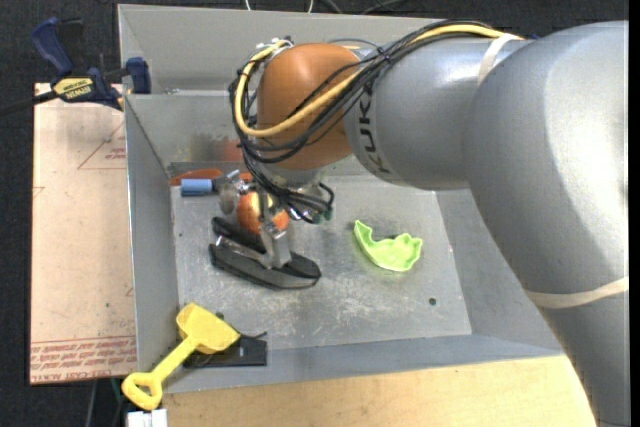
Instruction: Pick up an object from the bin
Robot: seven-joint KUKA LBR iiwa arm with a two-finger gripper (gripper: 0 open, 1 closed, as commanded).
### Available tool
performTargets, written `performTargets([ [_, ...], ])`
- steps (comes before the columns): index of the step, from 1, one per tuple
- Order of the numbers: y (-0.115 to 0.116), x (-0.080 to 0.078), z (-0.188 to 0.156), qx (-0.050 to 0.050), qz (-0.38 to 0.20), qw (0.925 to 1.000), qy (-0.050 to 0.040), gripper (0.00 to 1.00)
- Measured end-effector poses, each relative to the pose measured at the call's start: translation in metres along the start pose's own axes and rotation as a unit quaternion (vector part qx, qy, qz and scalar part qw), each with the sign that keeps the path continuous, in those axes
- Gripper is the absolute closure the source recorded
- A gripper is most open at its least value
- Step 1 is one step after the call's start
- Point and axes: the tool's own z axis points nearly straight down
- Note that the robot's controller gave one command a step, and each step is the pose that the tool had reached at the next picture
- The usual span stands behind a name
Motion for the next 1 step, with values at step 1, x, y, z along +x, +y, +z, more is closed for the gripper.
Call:
performTargets([
  [1, -0.0592, 0.0405, 0.0019, 0.0, 0.053, 0.9986, -0.0095, 1.0],
])
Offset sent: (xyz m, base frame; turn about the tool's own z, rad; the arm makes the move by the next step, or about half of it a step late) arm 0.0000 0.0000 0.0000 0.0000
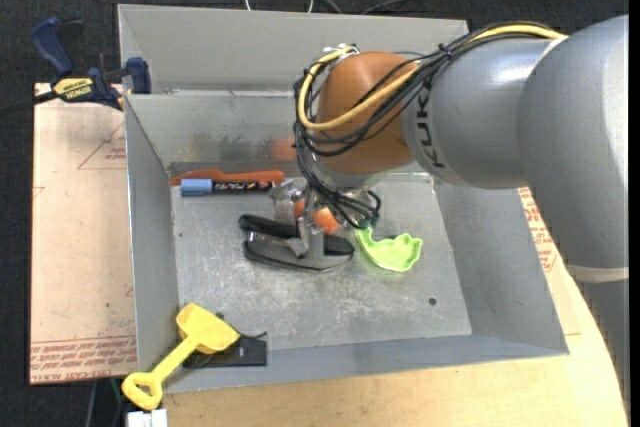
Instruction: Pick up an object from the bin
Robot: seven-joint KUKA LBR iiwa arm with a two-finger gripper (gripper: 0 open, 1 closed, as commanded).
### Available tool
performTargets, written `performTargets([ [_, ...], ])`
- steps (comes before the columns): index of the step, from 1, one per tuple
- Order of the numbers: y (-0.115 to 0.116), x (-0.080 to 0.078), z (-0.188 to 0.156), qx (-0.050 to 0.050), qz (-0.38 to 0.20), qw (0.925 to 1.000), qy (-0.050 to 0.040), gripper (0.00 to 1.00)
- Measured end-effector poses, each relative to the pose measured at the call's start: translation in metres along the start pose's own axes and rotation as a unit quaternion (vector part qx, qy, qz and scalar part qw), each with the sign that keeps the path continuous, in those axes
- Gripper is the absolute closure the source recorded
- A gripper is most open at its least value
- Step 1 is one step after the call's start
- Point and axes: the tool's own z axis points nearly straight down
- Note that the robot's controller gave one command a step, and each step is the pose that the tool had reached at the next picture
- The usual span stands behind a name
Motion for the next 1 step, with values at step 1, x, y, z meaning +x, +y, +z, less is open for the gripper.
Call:
performTargets([
  [1, 0.0, -0.0001, 0.0, 0.0, 0.0, 1.0, -0.0001, 1.0],
])
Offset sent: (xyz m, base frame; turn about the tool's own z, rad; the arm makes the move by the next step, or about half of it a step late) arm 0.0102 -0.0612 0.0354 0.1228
